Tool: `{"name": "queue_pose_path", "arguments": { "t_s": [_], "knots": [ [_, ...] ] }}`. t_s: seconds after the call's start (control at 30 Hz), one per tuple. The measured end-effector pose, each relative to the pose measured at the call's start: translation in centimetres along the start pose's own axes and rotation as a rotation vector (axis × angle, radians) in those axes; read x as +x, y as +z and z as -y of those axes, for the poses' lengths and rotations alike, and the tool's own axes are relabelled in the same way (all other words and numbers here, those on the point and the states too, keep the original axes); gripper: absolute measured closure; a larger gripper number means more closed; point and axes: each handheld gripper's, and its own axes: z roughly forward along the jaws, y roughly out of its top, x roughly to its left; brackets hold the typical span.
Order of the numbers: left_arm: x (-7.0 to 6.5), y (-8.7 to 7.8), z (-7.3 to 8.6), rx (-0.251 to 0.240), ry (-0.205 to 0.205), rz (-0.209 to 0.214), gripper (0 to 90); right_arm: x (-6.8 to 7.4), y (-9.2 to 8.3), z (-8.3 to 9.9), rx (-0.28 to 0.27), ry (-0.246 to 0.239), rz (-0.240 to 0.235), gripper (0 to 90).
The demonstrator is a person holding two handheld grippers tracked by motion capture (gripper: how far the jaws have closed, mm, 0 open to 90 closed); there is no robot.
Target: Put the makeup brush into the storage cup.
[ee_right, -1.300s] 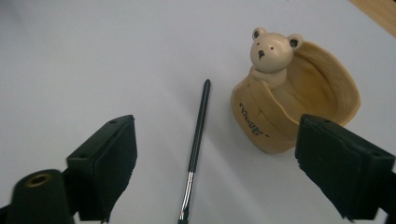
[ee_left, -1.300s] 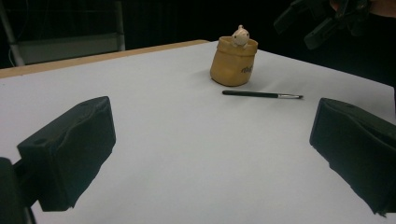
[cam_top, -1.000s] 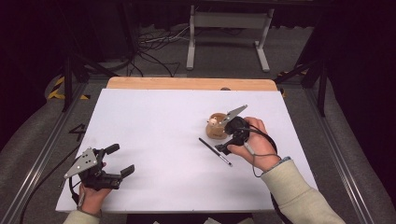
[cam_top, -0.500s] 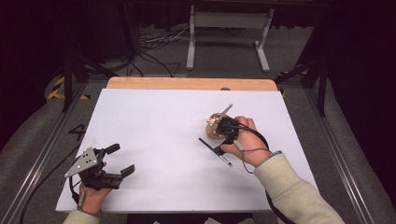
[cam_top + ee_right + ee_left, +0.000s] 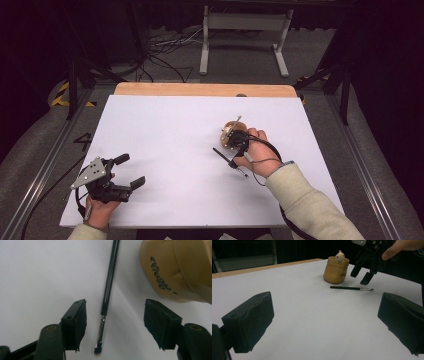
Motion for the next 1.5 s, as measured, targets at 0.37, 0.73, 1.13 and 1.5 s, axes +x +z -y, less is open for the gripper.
{"name": "queue_pose_path", "arguments": {
  "t_s": [0.37,0.73,1.13,1.5],
  "knots": [
    [0.0,0.2,0.0,0.014,0.006,0.001,1.4,0.7,1.6,-0.6,0.062,-0.012,-0.001,48.9],
    [0.0,0.4,-0.1,0.020,0.009,0.005,1.6,1.2,2.4,-1.3,0.112,-0.026,-0.007,64.4],
    [-0.1,0.7,-0.1,0.032,0.014,0.013,2.7,1.5,2.4,-1.6,0.146,-0.023,-0.047,84.1],
    [0.0,1.2,-0.3,0.051,0.004,0.046,3.9,1.4,1.9,-1.4,0.130,-0.039,-0.046,84.7]
  ]
}}
